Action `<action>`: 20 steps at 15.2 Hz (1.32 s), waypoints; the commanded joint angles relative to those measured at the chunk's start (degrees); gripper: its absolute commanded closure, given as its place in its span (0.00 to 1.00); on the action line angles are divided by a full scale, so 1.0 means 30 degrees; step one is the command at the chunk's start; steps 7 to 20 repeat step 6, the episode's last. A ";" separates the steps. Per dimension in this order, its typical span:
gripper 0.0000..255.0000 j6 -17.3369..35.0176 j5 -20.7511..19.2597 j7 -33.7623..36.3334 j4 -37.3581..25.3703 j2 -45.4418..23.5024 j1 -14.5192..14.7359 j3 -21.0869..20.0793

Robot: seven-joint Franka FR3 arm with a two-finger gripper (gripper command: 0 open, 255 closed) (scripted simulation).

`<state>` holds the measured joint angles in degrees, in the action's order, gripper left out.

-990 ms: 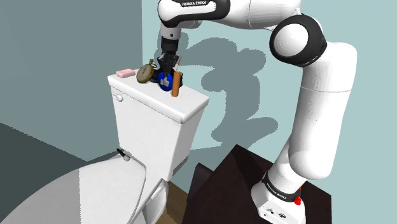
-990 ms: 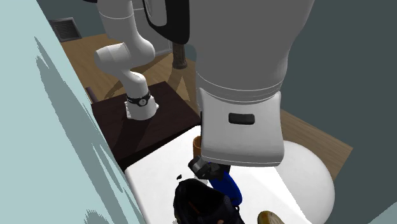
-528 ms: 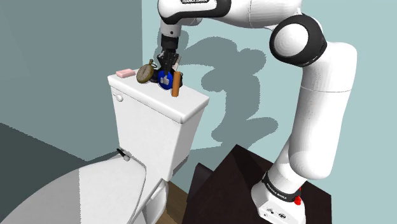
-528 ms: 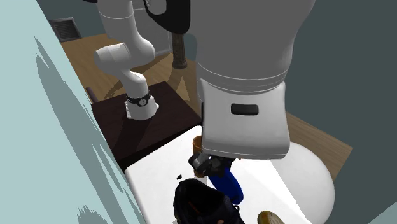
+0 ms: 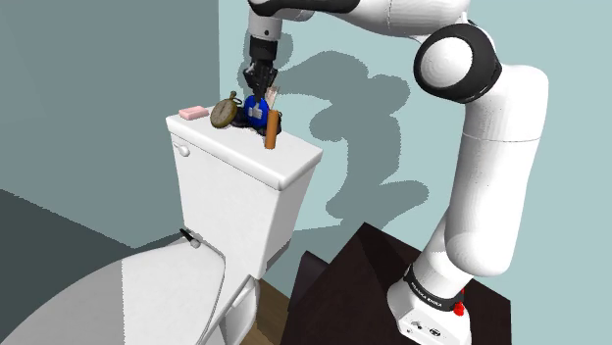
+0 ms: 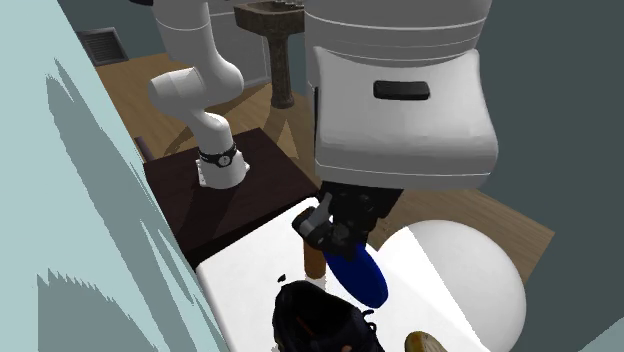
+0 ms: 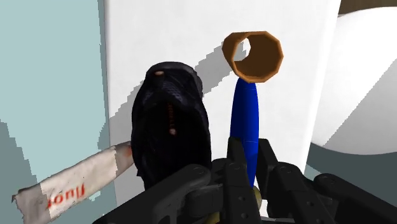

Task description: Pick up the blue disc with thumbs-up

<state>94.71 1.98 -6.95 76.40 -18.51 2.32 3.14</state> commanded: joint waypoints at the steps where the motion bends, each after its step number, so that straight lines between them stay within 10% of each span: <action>1: 1.00 -0.0664 0.0011 0.0016 -0.0856 -0.0196 -0.0011 -0.0002; 20: 1.00 -0.1605 0.0023 0.0028 -0.2046 -0.0446 -0.0034 0.0000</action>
